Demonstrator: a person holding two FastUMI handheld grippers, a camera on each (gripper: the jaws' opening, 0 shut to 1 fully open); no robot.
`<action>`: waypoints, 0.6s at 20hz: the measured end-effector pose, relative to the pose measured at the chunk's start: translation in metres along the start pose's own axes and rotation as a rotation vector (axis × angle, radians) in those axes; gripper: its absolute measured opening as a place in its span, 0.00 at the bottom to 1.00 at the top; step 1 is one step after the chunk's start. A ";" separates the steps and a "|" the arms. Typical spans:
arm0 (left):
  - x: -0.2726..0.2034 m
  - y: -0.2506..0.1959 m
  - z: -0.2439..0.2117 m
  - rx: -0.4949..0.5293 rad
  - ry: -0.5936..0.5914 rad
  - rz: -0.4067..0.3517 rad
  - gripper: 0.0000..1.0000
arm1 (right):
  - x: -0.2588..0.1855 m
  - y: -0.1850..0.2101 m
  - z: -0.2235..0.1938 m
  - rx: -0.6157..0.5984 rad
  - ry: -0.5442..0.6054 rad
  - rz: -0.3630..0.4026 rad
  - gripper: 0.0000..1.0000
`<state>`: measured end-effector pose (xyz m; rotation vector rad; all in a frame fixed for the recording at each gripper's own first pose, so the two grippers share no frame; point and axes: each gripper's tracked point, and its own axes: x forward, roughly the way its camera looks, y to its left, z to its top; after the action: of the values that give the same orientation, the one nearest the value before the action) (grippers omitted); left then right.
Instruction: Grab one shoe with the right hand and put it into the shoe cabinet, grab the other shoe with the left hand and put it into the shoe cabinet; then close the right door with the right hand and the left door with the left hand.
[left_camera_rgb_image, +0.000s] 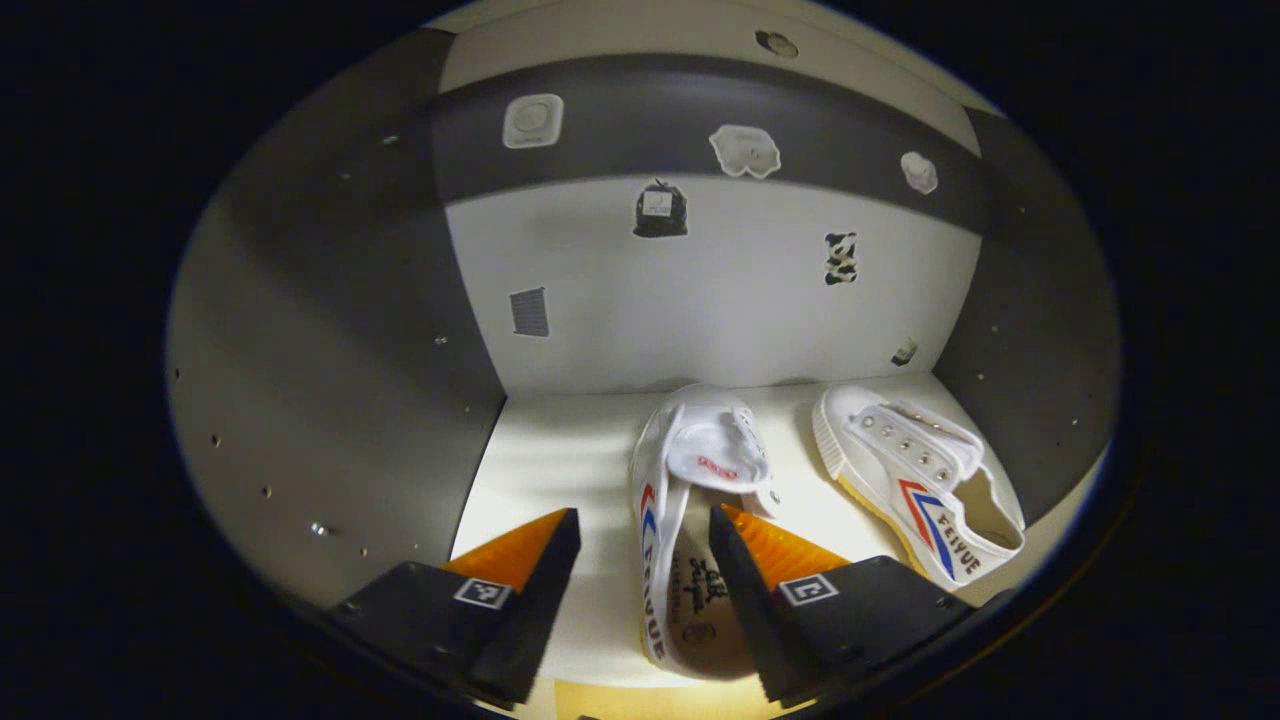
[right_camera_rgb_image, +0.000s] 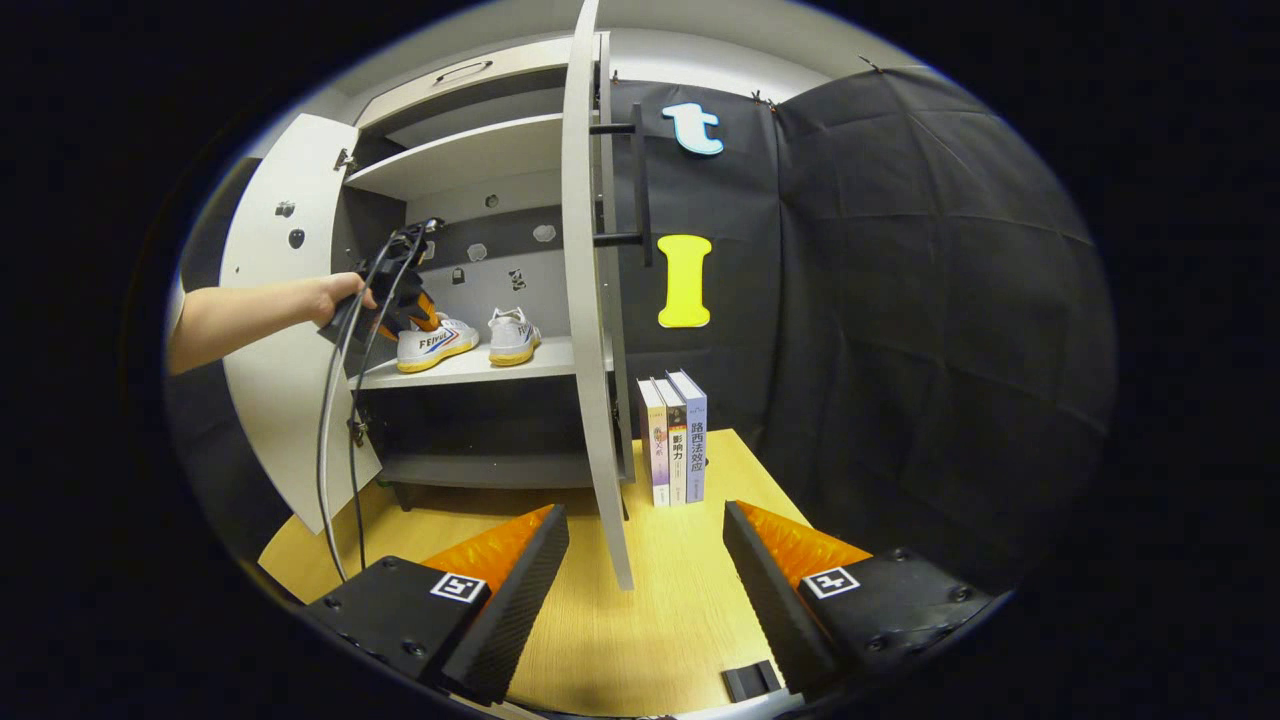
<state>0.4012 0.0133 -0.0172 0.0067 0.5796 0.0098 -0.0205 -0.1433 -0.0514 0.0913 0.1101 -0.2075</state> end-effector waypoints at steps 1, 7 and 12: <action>-0.009 0.003 -0.001 -0.028 -0.040 0.007 0.96 | -0.002 0.000 0.002 0.007 -0.003 -0.003 0.99; -0.116 -0.018 -0.036 -0.096 -0.270 -0.061 0.95 | -0.007 -0.015 0.023 0.027 -0.043 -0.040 0.99; -0.194 -0.041 -0.091 -0.066 -0.369 -0.093 0.95 | -0.006 -0.044 0.054 0.043 -0.078 -0.117 0.99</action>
<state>0.1893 -0.0293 0.0126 -0.0812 0.2102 -0.0613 -0.0306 -0.1901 -0.0007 0.1198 0.0333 -0.3296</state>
